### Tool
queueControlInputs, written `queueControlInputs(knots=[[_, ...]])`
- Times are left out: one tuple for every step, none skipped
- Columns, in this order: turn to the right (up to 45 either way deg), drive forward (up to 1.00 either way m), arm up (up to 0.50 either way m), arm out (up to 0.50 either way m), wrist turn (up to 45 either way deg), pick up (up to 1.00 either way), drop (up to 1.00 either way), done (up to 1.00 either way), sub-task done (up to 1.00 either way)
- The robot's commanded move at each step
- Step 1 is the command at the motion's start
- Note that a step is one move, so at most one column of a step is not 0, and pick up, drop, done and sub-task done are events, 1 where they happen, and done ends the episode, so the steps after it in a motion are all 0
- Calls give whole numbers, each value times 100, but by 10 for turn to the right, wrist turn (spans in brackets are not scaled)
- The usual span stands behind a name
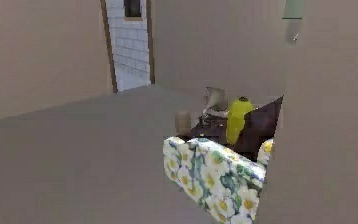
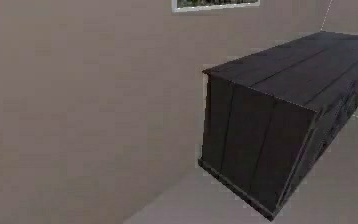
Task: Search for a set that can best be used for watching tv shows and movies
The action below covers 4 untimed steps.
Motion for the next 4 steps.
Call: queueControlInputs(knots=[[-270,0,0,0,0,0,0,0,0],[0,100,0,0,0,0,0,0,0],[0,65,0,0,0,0,0,0,0],[240,0,0,0,0,0,0,0,0]])
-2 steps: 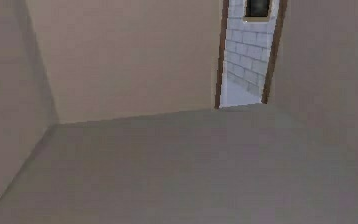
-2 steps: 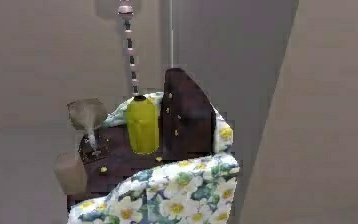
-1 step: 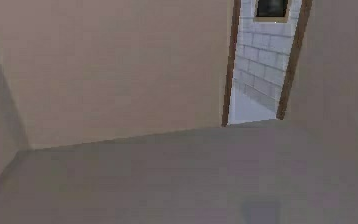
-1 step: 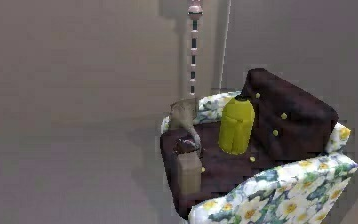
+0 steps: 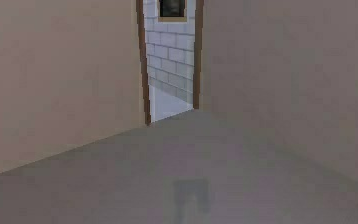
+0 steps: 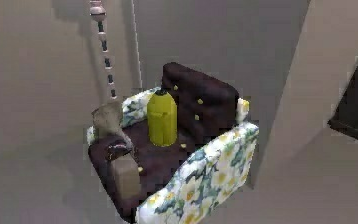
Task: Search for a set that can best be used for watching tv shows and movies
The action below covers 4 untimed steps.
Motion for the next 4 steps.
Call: queueControlInputs(knots=[[0,100,0,0,0,0,0,0,0],[0,100,0,0,0,0,0,0,0],[60,0,0,0,0,0,0,0,0],[0,40,0,0,0,0,0,0,0]])
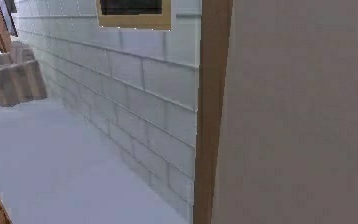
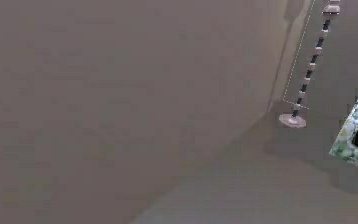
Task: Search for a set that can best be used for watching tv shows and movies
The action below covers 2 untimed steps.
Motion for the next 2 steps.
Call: queueControlInputs(knots=[[-270,0,0,0,0,0,0,0,0],[0,100,0,0,0,0,0,0,0]])
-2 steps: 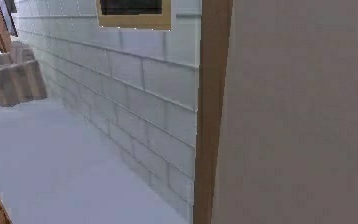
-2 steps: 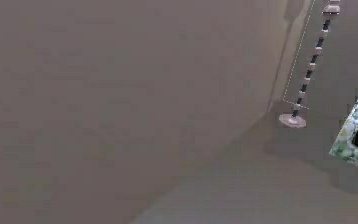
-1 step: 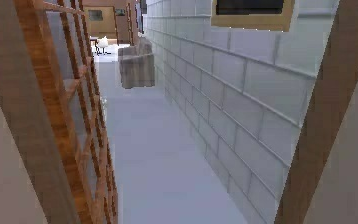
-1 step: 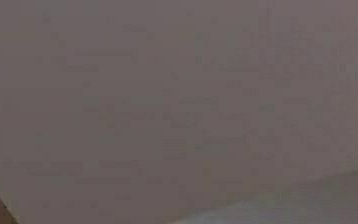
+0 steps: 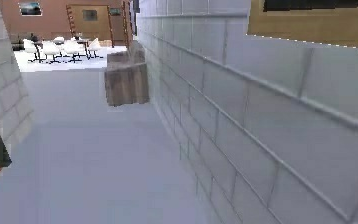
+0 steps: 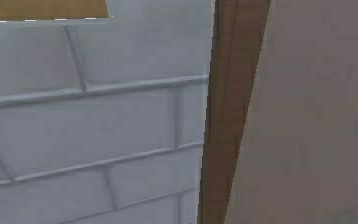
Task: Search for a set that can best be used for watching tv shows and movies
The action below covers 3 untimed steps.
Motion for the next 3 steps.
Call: queueControlInputs(knots=[[0,25,0,0,0,0,0,0,0],[-360,0,0,0,0,0,0,0,0],[0,100,0,0,0,0,0,0,0]])
